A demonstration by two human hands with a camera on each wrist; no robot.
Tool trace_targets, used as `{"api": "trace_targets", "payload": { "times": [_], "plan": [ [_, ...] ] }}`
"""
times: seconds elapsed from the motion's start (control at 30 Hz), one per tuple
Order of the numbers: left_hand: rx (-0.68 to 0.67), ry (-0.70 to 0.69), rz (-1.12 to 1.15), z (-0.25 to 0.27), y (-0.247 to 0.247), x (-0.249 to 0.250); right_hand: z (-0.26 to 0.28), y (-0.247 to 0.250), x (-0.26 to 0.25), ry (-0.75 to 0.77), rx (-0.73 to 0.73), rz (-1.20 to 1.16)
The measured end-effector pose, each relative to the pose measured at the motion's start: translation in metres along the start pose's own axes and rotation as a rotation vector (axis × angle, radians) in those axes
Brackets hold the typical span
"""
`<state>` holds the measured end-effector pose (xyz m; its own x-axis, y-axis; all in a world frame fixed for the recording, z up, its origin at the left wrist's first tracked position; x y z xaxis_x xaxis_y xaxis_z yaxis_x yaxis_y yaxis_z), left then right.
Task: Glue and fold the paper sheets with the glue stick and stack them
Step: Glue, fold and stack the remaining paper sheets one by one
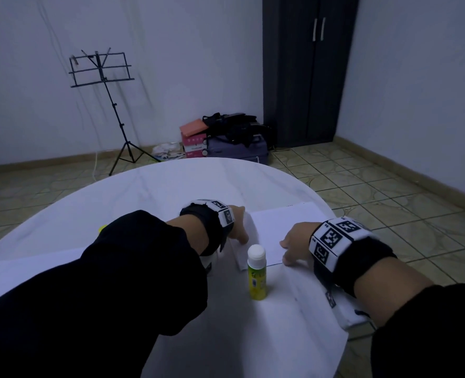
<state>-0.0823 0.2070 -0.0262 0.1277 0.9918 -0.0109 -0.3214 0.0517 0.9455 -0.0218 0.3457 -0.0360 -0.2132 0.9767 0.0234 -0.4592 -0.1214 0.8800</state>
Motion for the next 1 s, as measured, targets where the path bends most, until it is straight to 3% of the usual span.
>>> {"api": "trace_targets", "payload": {
  "times": [0.13, 0.27, 0.37, 0.53, 0.73, 0.8, 0.9, 1.0],
  "plan": [
    [0.034, -0.057, 0.226, 0.004, 0.015, -0.002, -0.004, -0.002, 0.002, -0.012, 0.021, 0.020],
    [0.008, -0.004, 0.732, 0.009, 0.020, -0.009, -0.007, -0.004, 0.002, -0.004, 0.011, 0.061],
    [-0.035, 0.054, 0.890, 0.010, 0.012, -0.011, -0.010, -0.004, 0.002, 0.010, 0.014, 0.072],
    [-0.033, 0.204, 0.840, 0.008, -0.004, -0.015, -0.008, -0.002, 0.005, -0.001, 0.039, 0.012],
    [0.039, 0.042, 0.930, 0.008, 0.010, -0.008, -0.012, -0.004, 0.006, -0.082, 0.059, -0.021],
    [-0.015, 0.008, 0.948, 0.010, 0.008, -0.003, -0.012, -0.004, 0.006, -0.095, 0.039, -0.026],
    [-0.223, 0.006, 0.878, 0.014, -0.005, 0.003, -0.004, 0.000, 0.004, -0.057, 0.063, -0.072],
    [-0.282, 0.036, 0.991, 0.009, -0.013, -0.002, 0.001, 0.001, 0.003, -0.022, 0.058, -0.086]
  ]
}}
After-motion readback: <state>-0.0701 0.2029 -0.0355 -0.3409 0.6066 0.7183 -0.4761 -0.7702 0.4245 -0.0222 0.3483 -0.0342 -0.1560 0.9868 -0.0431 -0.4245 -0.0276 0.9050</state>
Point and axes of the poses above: each hand's wrist, its own z-axis away from the middle knuckle, its own y-axis out of the back of the hand, x = y × z, the point moved 4 cm from there along -z, towards the middle knuckle, and after that the axes turned 7 degrees about y, right-handed, at the moved point
